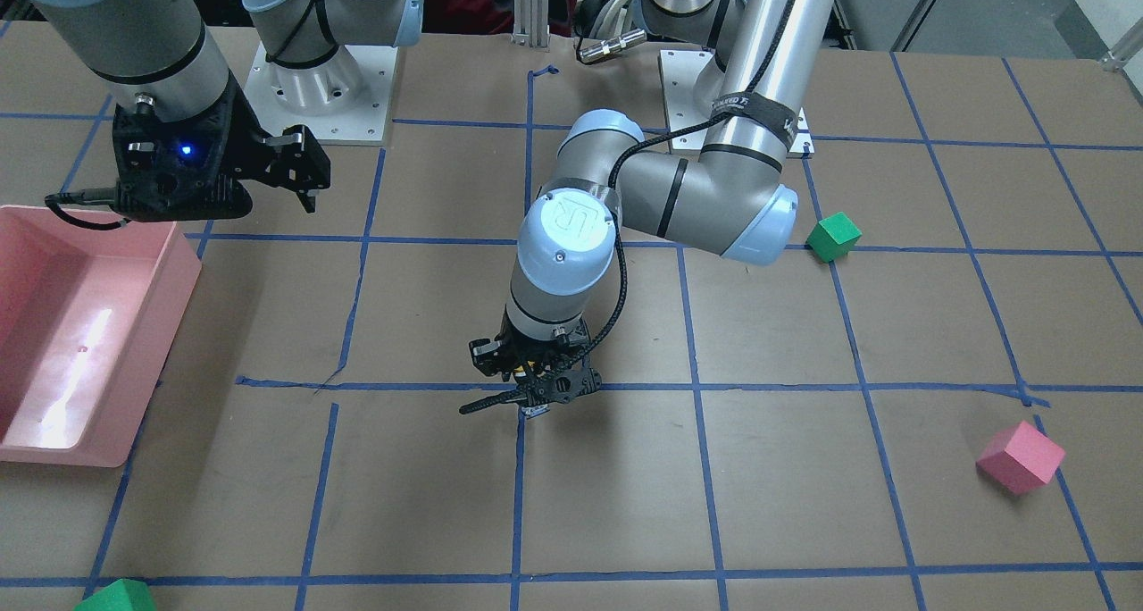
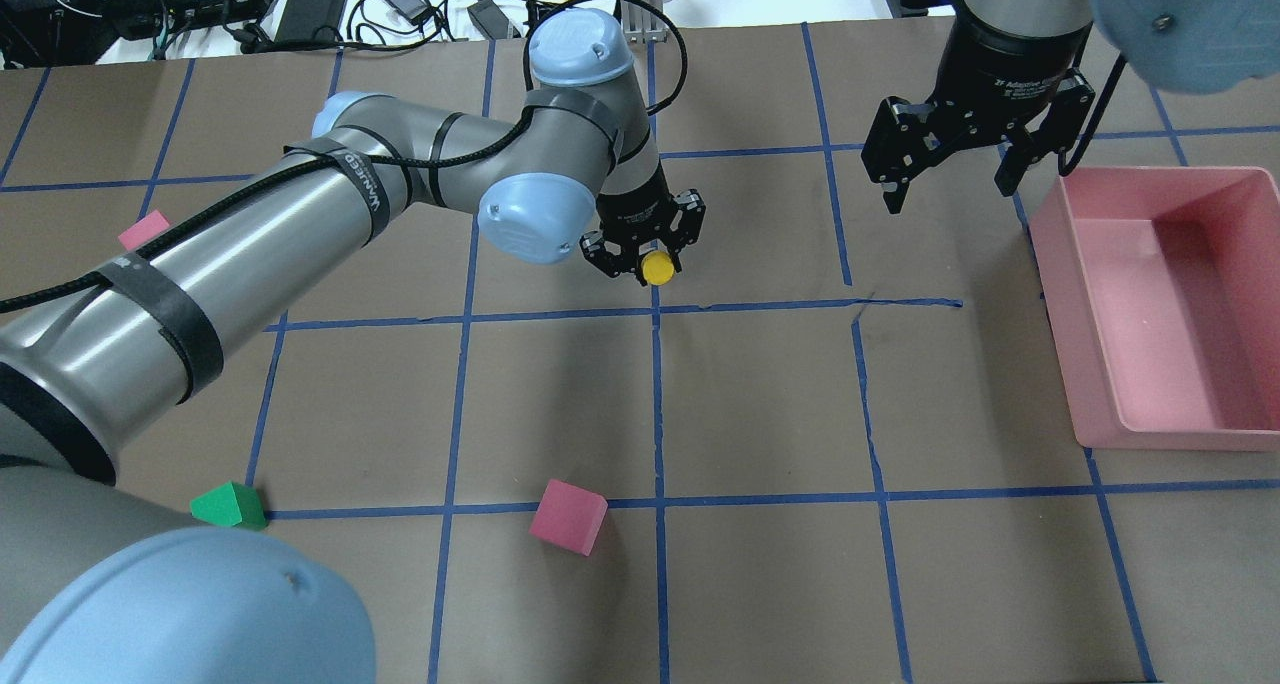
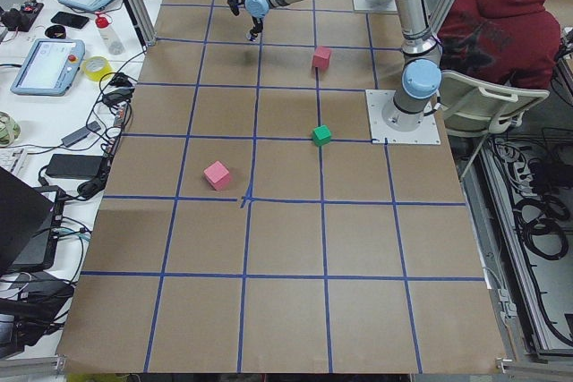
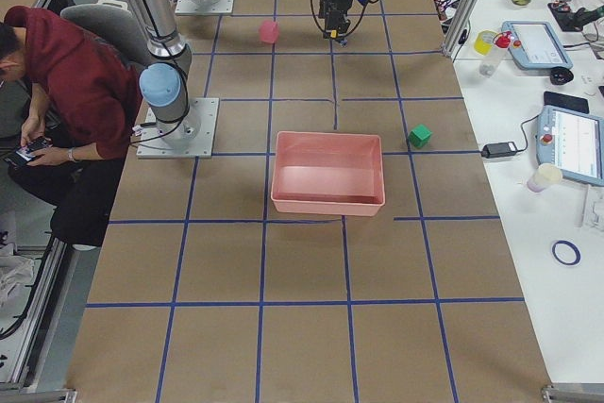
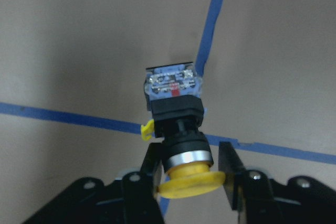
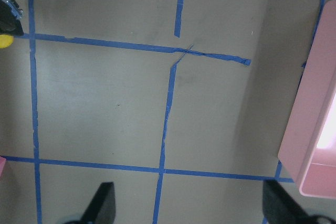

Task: Align button upright
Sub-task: 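Rotate the held button cap-down and lower it onto the table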

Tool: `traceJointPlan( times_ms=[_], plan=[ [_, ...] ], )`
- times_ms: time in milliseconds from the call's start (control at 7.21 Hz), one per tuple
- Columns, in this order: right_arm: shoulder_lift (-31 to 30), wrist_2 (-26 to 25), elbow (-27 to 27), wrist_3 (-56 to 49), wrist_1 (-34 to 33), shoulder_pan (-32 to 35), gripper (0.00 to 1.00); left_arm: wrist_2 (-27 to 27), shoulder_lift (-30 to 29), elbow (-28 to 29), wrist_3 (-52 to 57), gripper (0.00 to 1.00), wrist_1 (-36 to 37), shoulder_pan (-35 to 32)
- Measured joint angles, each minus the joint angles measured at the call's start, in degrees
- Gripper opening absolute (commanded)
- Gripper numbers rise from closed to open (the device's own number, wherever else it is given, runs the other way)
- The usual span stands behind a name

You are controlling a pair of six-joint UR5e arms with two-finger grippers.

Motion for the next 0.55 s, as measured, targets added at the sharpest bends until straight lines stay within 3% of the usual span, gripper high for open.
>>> traceJointPlan(
  times_ms=[277, 555],
  plan=[
    [0.0, 0.0, -0.2, -0.1, 0.0, 0.1, 1.0, -6.3, -2.1, 3.2, -1.0, 0.0, -8.5, 3.1],
    [0.0, -0.1, -0.2, -0.1, 0.1, 0.1, 1.0, -11.7, -5.2, 4.4, -1.9, 0.0, -11.0, 4.3]
  ],
)
